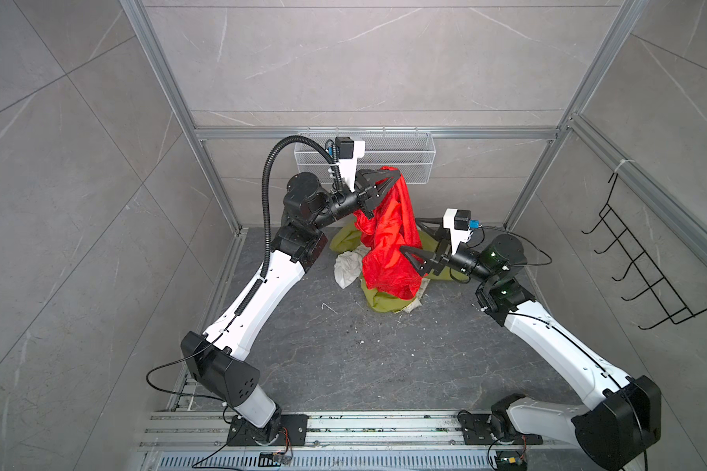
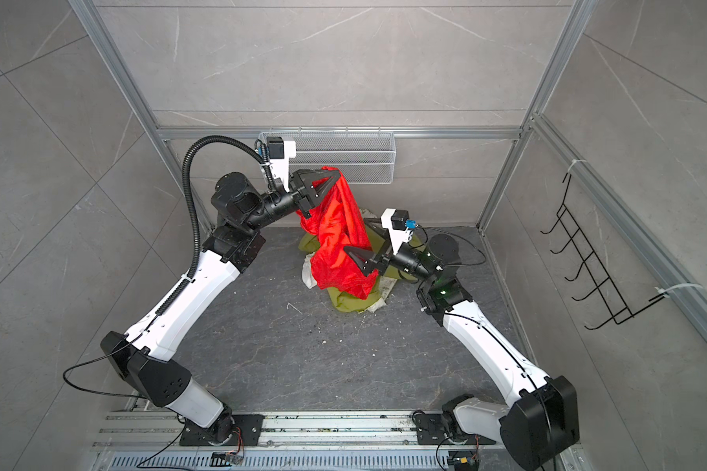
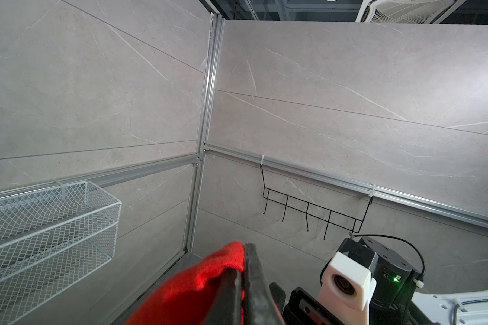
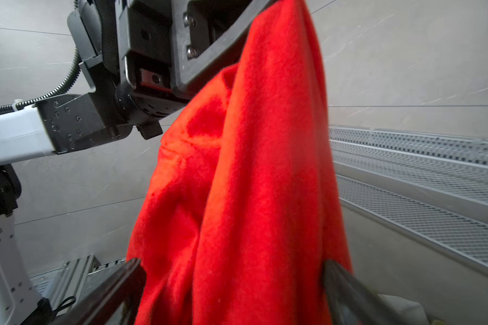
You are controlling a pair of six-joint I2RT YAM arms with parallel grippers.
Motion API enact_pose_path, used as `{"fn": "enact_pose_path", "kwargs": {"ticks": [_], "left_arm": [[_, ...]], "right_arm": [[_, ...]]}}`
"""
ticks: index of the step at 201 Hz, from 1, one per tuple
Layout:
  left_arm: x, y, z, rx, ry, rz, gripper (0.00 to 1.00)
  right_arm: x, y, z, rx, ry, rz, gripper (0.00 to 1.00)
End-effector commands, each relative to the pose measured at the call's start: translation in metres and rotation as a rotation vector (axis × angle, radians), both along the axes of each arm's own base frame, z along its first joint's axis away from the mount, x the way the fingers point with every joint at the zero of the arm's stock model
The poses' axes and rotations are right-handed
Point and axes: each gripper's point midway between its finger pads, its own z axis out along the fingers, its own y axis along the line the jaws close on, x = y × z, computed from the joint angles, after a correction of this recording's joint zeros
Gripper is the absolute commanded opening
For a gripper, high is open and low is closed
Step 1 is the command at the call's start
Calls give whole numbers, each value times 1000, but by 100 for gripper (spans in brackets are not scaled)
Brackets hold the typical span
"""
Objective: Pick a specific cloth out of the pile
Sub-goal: 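Move the right gripper to the hanging red cloth and grasp it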
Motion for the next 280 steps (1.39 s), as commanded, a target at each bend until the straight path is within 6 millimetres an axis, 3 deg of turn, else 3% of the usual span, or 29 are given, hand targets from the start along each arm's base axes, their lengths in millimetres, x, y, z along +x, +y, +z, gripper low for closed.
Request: {"fn": "enact_pose_path", "kwargs": {"ticks": [1, 82, 116, 159, 241, 280], "left_arm": [[-40, 17, 48, -74, -157, -16, 0], [-49, 12, 53, -82, -163, -39, 0], [-52, 9, 54, -85, -162, -49, 0], [-55, 9, 50, -77, -159, -38, 0], [-58, 12, 39, -65, -143, -13, 0], [-61, 16, 36, -55, -147, 10, 0]], "right_arm": [[-9, 15, 5, 10, 5, 67, 100], [13, 33, -18, -98, 34, -79, 99], [11, 37, -24, -126, 49, -80, 65], [5, 37, -27, -139, 63, -75, 35], [-11, 27, -23, -151, 64, -74, 6], [-13, 24, -17, -142, 55, -87, 0]]}}
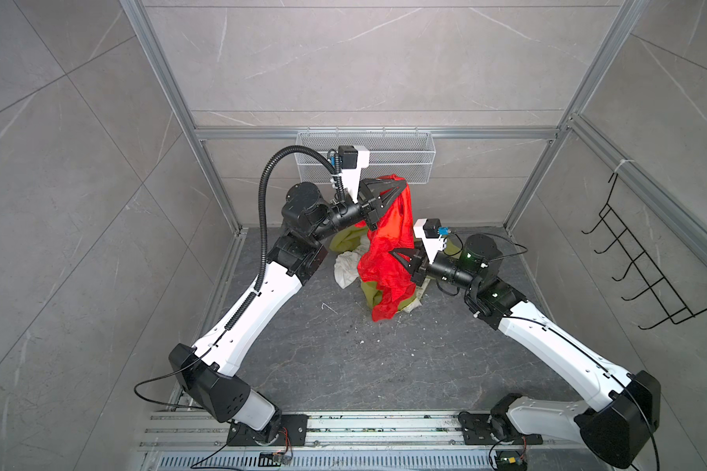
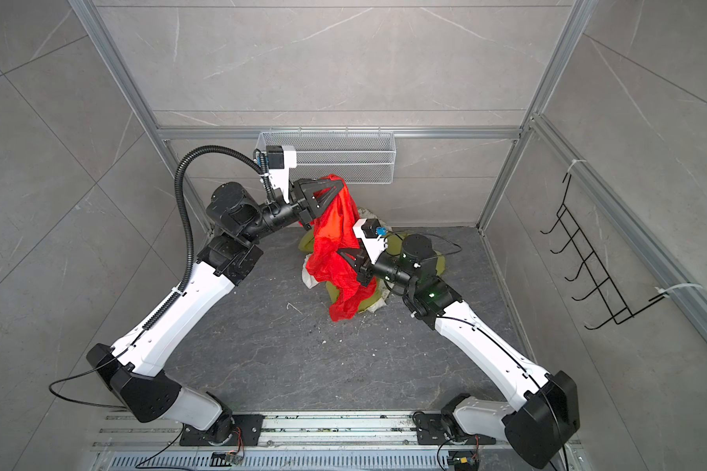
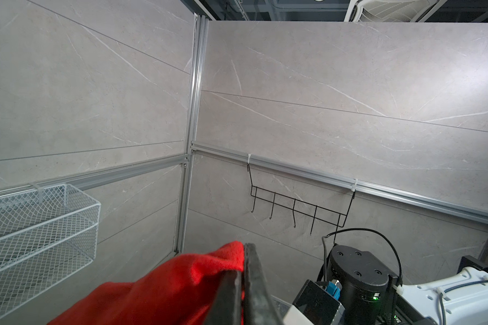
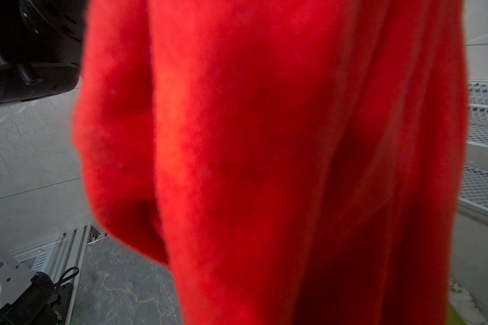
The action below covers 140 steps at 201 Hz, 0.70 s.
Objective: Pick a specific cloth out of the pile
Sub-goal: 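Move the right gripper to the hanging red cloth and grasp it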
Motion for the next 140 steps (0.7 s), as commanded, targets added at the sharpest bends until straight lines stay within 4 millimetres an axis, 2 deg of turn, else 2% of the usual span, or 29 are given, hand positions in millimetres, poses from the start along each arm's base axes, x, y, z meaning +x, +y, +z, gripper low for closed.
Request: {"fn": "enact_pose_path", "kwargs": {"ticks": [1, 61, 140], "left_arm": [[-25, 19, 34, -57, -125, 26, 0], [-30, 33, 11, -2, -107, 103, 0], [-26, 42, -51, 60, 25, 154, 0]], "right_arm": [[-6, -4, 10, 8, -28, -8, 0], [-7, -17, 26, 2, -59, -79, 0], [3, -37, 56, -28, -97, -214, 0]]}}
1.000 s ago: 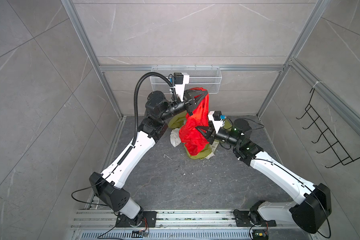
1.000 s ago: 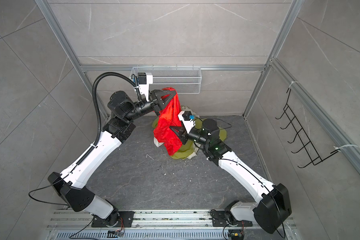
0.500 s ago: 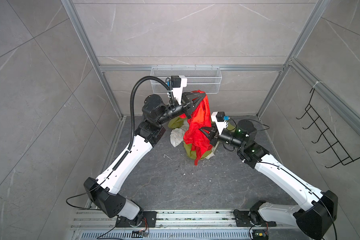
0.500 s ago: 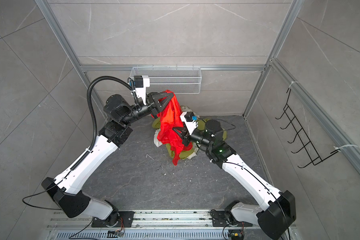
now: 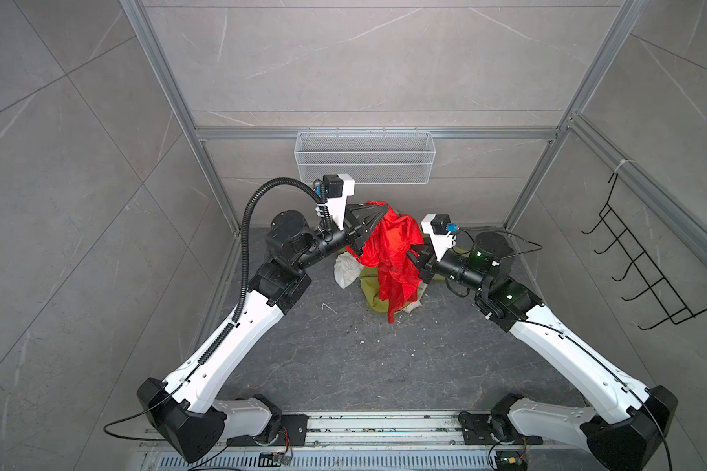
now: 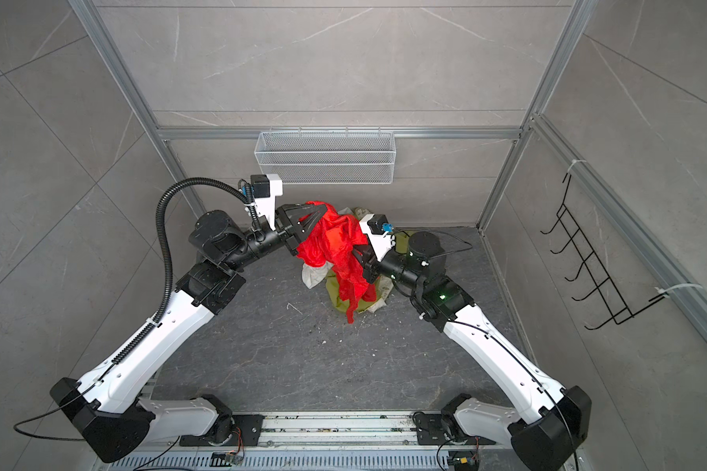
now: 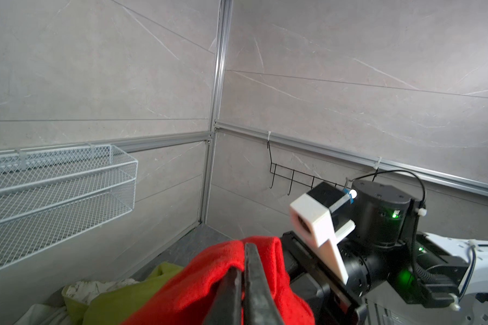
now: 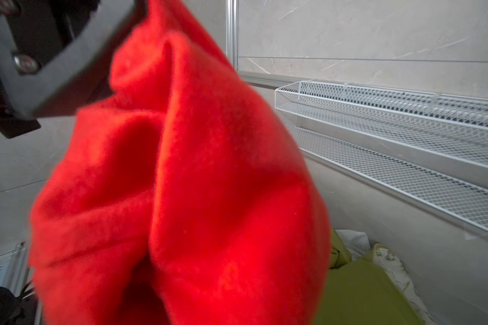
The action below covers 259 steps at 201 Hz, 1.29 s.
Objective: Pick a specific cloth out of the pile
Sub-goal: 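Move the right gripper to the hanging red cloth and grasp it, then open the left gripper while the right gripper pulls the red cloth toward the robot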
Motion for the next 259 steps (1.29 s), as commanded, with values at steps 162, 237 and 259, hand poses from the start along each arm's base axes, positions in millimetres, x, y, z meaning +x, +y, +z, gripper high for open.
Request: {"fn": "enact_pose_path", "kwargs": {"ticks": [162, 237, 259], "left_arm": [[-15, 18, -38, 58, 45, 46, 71], [-39, 54, -29, 58, 6, 147, 88], [-48, 57, -28, 52, 12, 132, 88]], "right_arm": [[-15, -14, 47, 27, -49, -29, 0], [-50, -28, 53, -5, -6, 8, 0], [-66, -28, 57, 1, 22, 49, 0]]}}
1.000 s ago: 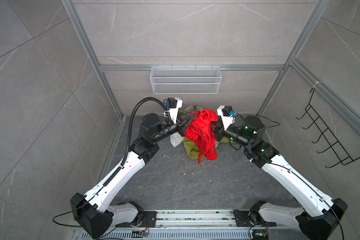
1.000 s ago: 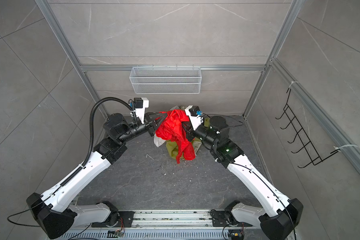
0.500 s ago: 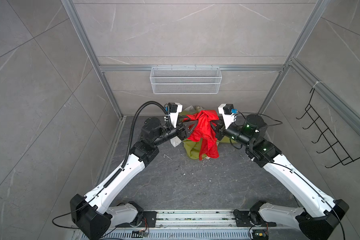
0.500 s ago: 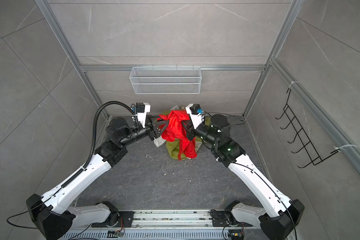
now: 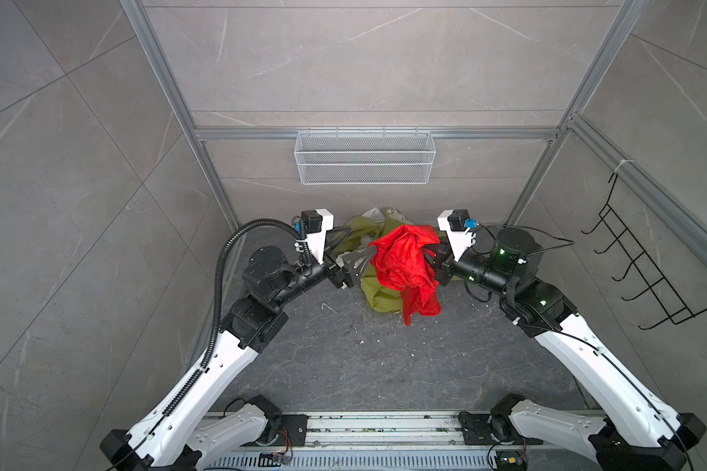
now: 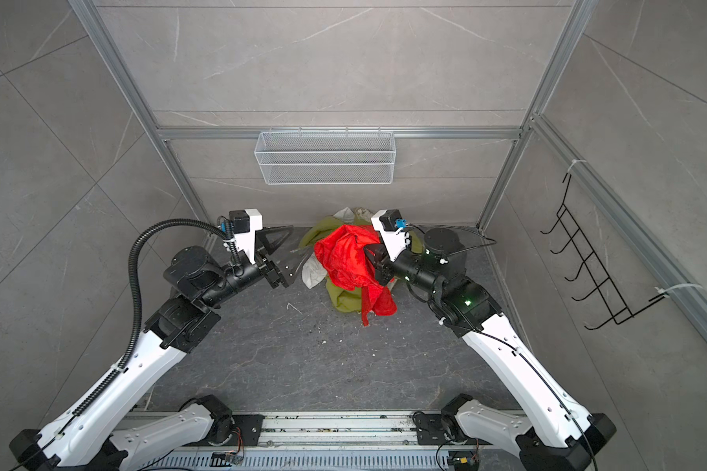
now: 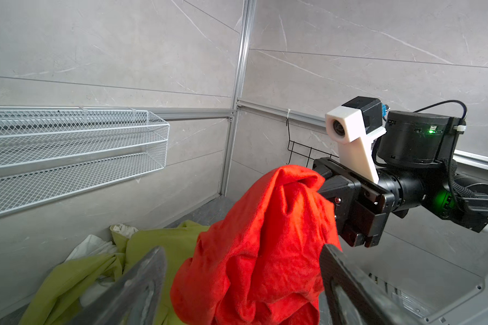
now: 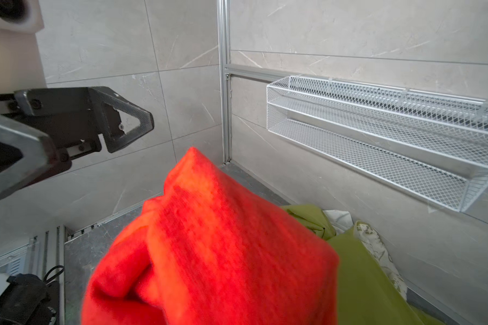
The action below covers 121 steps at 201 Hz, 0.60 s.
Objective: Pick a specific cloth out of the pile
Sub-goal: 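Open the left gripper while the right gripper pulls the red cloth toward the robot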
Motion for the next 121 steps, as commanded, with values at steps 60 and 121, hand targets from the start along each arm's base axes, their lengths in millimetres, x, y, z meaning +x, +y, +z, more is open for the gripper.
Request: {"fn": "enact_pose_path", "kwargs": {"ticks": [60, 121], "left_arm": [[-12, 31, -4, 7, 35, 110, 85], [6, 55, 3, -2, 93, 284, 83]], "right_arm": [[-81, -6, 40, 53, 16, 163, 0], [-111, -7, 35, 87, 70, 214, 0]]}}
